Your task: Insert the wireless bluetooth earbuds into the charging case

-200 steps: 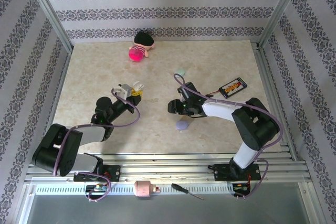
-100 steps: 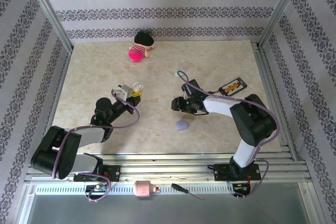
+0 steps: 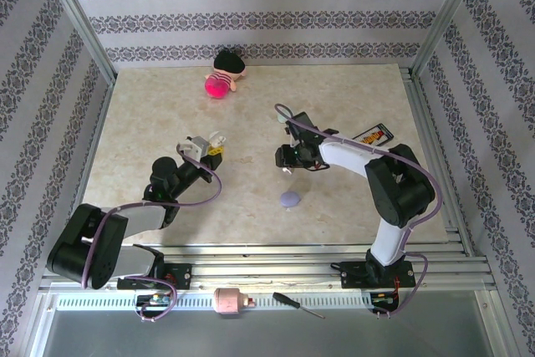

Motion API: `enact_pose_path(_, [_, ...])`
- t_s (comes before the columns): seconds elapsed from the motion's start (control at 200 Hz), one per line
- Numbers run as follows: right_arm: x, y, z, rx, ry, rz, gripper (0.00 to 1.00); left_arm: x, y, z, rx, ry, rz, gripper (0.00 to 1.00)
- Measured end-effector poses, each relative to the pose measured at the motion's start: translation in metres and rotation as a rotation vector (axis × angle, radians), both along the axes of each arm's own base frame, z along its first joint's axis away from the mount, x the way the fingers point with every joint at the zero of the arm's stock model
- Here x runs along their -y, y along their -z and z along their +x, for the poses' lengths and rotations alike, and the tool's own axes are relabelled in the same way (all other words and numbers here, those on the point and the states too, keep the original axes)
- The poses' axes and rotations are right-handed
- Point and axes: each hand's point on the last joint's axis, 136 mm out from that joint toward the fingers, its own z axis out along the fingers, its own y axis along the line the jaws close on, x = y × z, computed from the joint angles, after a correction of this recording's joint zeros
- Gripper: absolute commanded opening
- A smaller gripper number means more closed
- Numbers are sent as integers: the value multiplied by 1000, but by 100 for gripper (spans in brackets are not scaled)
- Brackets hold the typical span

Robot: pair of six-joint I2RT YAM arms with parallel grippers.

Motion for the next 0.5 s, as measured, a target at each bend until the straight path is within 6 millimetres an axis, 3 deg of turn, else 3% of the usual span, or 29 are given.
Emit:
enact_pose_path(0.215, [3, -18, 0, -7, -68, -162, 51, -4, 11, 0, -21, -21, 16, 8])
enact_pose_path(0.5, [-11, -20, -12, -100, -359, -385, 49, -4, 21, 0, -39, -21, 21, 8])
